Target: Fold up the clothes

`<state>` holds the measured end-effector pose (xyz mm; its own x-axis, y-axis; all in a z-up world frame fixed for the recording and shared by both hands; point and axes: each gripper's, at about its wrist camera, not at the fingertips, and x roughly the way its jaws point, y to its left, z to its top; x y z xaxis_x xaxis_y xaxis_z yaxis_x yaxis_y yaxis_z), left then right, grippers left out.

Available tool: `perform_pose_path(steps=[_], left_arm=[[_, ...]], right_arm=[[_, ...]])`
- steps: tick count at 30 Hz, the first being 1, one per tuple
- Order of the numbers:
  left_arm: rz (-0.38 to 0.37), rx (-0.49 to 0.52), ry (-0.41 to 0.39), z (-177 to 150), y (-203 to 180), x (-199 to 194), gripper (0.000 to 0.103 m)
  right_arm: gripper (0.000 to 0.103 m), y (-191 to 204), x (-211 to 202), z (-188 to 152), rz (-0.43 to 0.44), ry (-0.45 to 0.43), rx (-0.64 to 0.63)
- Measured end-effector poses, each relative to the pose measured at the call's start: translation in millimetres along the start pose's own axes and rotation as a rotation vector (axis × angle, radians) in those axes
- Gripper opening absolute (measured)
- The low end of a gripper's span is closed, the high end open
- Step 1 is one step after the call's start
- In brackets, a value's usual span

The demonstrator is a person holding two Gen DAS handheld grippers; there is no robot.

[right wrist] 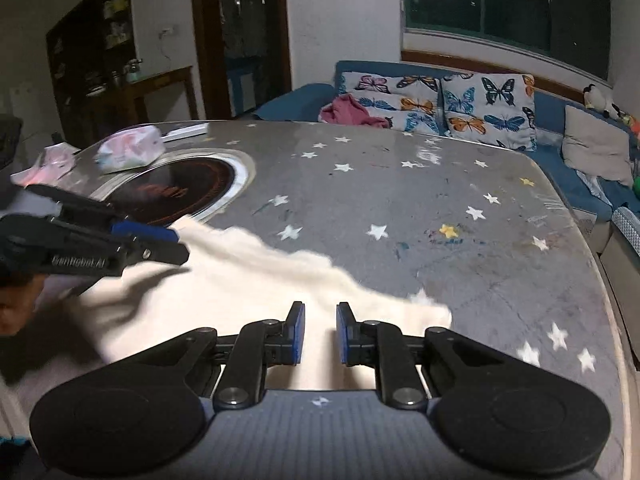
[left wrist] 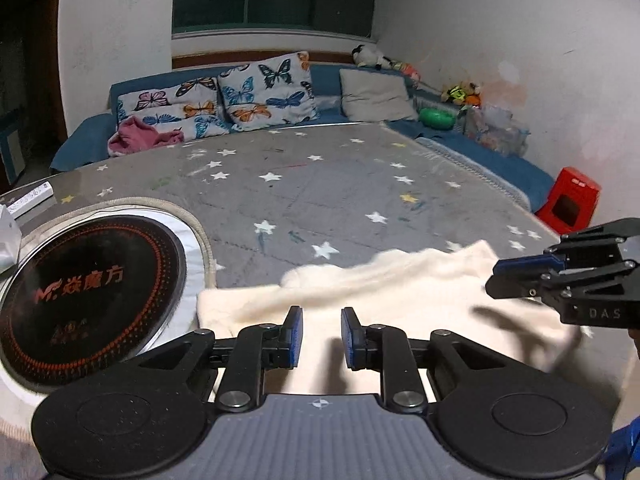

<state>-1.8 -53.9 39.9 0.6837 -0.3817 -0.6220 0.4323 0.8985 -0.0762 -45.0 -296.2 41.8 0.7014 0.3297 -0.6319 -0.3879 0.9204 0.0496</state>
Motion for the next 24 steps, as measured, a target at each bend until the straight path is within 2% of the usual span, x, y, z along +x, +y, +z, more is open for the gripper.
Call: perform_pose_path(steps=[6, 10, 13, 24], left_arm=[[0.006, 0.002, 0.006, -23.4, -8.6, -20.0, 0.023], [0.047, -0.009, 0.021, -38.5, -0.9, -18.9, 0.023], [0.054, -0.034, 0.019, -38.4, 5.0, -22.9, 0.023], [0.062, -0.059, 0.030, -29.8, 10.3, -21.1, 0.023]], right_arm=[[0.015, 9.3, -27.1, -30.2, -0.005, -0.015, 0.005], [0.015, -0.2, -25.6, -49.0, -0.020, -0.011, 0.059], [0.015, -3.3, -24.7, -45.0, -0.019, 0.001, 0.089], [0.015, 3.6, -7.2, -28.6, -0.023, 0.027, 0.030]])
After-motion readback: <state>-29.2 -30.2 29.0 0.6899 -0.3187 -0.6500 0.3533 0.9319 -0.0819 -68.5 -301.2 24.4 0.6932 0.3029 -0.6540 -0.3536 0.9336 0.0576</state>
